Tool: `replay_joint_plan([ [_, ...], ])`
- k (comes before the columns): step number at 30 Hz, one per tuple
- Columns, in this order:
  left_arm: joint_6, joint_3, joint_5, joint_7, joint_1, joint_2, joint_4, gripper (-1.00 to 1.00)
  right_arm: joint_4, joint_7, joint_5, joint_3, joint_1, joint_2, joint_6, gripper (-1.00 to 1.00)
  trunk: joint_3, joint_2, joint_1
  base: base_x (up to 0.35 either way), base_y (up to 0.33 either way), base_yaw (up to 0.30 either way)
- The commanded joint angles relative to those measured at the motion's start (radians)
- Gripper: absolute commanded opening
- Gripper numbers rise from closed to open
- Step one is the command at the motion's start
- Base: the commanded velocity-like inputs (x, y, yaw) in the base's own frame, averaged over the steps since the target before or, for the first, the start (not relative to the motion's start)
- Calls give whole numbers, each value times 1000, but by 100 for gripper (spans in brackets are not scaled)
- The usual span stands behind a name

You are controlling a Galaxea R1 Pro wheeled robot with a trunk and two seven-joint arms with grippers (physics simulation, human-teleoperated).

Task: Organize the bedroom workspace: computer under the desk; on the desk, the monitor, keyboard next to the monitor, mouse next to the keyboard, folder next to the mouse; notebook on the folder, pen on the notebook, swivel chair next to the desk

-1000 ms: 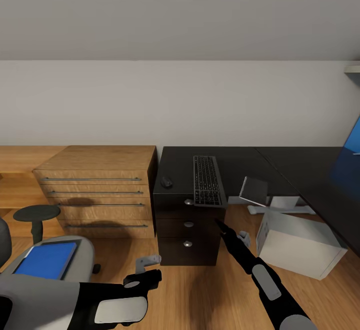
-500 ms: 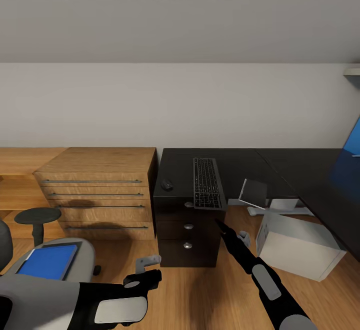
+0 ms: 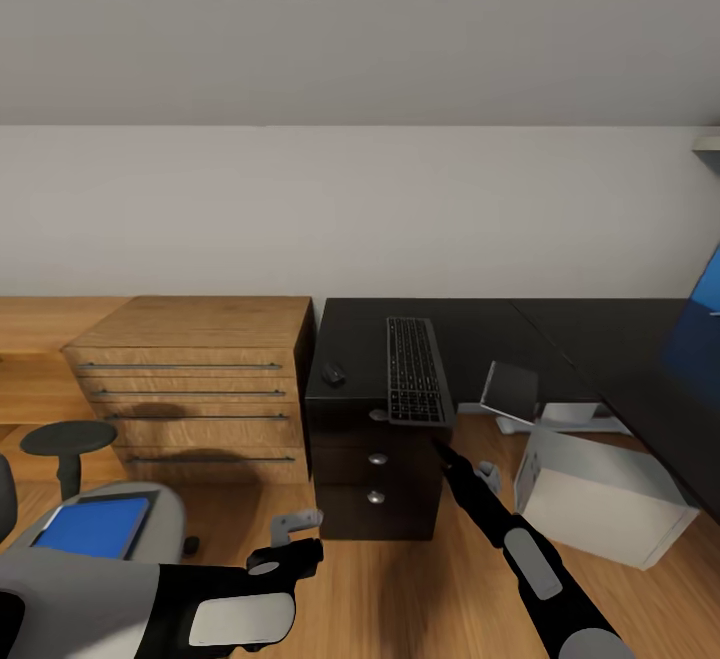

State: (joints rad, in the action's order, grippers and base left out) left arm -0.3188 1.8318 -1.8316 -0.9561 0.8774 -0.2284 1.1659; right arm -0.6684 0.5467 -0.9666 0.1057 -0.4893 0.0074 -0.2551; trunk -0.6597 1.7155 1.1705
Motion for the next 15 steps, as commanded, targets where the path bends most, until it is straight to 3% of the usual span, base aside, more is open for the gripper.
replay_joint_plan([
  [1,-5,2,-5,-1,2,0,1,100,0,2,-9,3,-1,1,-10,100,-1,1,0,120,0,0],
  [15,-5,3,-5,0,2,0,1,100,1,2,-9,0,-1,3,-9,100,-1,1,0,91,11,0],
])
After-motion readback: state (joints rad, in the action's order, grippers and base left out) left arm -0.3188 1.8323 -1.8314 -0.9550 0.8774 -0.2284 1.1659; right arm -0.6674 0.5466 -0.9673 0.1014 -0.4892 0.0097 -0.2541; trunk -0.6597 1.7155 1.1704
